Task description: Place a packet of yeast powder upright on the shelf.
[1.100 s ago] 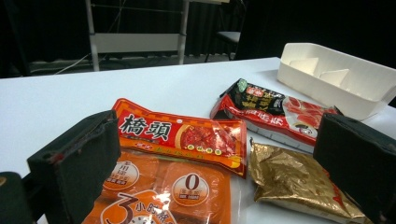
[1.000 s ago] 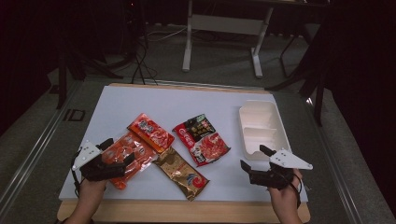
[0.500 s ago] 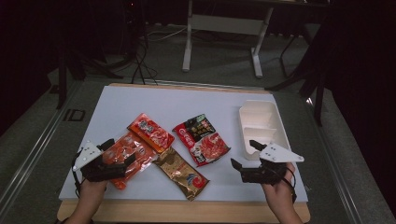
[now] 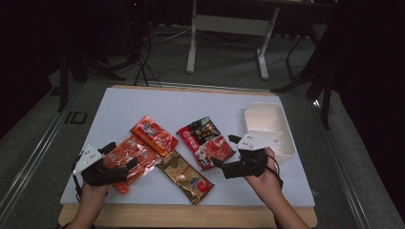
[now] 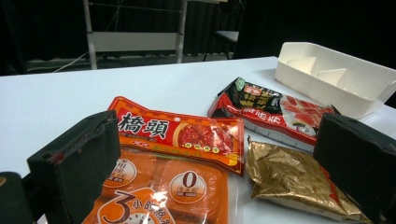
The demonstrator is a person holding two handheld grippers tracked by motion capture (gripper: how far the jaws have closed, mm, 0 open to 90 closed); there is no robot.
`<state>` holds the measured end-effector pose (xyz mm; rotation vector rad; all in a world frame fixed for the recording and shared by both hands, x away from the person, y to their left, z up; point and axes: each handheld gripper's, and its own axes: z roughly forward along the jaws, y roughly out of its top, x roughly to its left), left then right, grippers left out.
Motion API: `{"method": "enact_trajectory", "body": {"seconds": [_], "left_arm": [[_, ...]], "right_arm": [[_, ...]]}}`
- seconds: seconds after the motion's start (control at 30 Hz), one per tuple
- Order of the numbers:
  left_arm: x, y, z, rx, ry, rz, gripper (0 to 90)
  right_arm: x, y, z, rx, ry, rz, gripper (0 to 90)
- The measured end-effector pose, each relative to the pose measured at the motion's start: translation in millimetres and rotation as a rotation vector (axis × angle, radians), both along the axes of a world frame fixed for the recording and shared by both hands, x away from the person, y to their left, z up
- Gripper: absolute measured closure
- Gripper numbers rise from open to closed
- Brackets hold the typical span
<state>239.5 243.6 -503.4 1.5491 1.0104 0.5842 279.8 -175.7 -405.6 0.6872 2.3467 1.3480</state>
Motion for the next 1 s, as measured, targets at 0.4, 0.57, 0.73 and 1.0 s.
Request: {"method": "enact_trajectory", "body": {"seconds": [0.4, 0.57, 0.73, 1.0], "left_arm": [[-0.2, 0.4, -0.1, 0.002, 0.001, -0.007, 1.0], [-0.7, 0.0, 0.2, 0.003, -0.002, -0.009, 1.0], [-0.5, 0.0, 0.0, 0.003, 0.0, -0.01, 1.0], [-0.5, 0.0, 0.1, 0.001, 0.0, -0.013, 1.0]], "right_arm": [[19.7, 44.9, -7.9, 0.004, 0.082, 0.099, 9.8], [26.9, 59.7, -17.1, -0.02, 0.108, 0.12, 10.0], [32.5, 76.4, -29.2, -0.049, 0.154, 0.146, 11.5], [45.4, 101.6, -56.3, -0.108, 0.234, 0.181, 14.4]]}}
